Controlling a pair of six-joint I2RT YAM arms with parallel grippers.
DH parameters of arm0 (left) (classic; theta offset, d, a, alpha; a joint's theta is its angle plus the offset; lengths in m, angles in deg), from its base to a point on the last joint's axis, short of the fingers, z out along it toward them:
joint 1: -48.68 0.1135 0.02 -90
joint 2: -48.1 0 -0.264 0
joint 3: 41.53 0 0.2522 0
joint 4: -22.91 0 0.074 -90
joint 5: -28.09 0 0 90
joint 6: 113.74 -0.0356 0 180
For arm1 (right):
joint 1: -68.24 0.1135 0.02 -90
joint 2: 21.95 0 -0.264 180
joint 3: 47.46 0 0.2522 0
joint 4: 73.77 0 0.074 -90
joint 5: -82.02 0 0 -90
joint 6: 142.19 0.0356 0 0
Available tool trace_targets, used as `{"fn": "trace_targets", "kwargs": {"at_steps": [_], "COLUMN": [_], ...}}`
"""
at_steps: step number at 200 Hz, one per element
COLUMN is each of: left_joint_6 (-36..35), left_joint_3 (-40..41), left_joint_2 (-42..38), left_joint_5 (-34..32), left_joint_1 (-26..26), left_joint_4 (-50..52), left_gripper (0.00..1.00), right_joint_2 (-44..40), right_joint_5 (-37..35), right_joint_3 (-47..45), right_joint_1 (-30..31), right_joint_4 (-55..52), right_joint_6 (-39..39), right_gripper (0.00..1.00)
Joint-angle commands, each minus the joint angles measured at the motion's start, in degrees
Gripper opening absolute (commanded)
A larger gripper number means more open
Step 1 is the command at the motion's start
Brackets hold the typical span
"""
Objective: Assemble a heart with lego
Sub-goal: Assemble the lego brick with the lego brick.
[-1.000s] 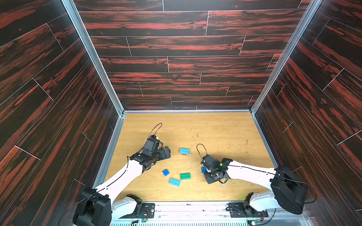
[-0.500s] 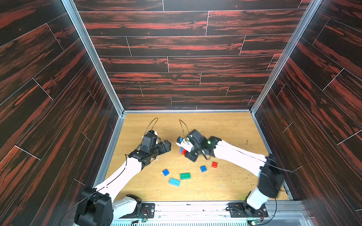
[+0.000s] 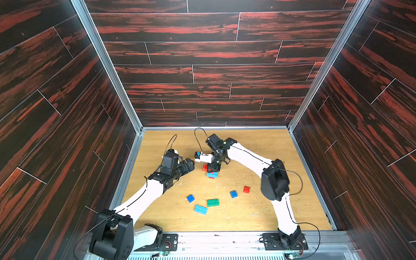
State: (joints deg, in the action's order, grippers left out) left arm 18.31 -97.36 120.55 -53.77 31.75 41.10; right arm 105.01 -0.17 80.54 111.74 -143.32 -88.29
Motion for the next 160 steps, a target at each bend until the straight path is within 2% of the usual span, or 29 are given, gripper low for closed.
{"fn": "trace_targets", "kwargs": {"at_steps": [1, 56, 160], "left_joint_6": [-0.4, -1.7, -2.7], "left_joint_3": [0.8, 0.4, 0.3], "left_joint_2": [1.0, 1.7, 2.5], "left_joint_5": [-0.5, -1.2, -1.9], "left_joint_1": [0.3, 0.3, 0.3], "left_joint_4": [-0.6, 1.3, 2.5], "left_gripper": [0.92, 0.91, 0.91], "right_joint_2": [2.3, 8.8, 11.2], "right_joint_5": [1.4, 1.3, -4.0], "right_joint_3": [3.5, 11.8, 11.6], "right_joint_1": [-0.2, -0.2, -0.2], "right_joint_4": [-7.1, -12.6, -10.5], "right_joint_6": [-3.0, -3.5, -1.9], "right_gripper": [0.13, 0.11, 0.09]}}
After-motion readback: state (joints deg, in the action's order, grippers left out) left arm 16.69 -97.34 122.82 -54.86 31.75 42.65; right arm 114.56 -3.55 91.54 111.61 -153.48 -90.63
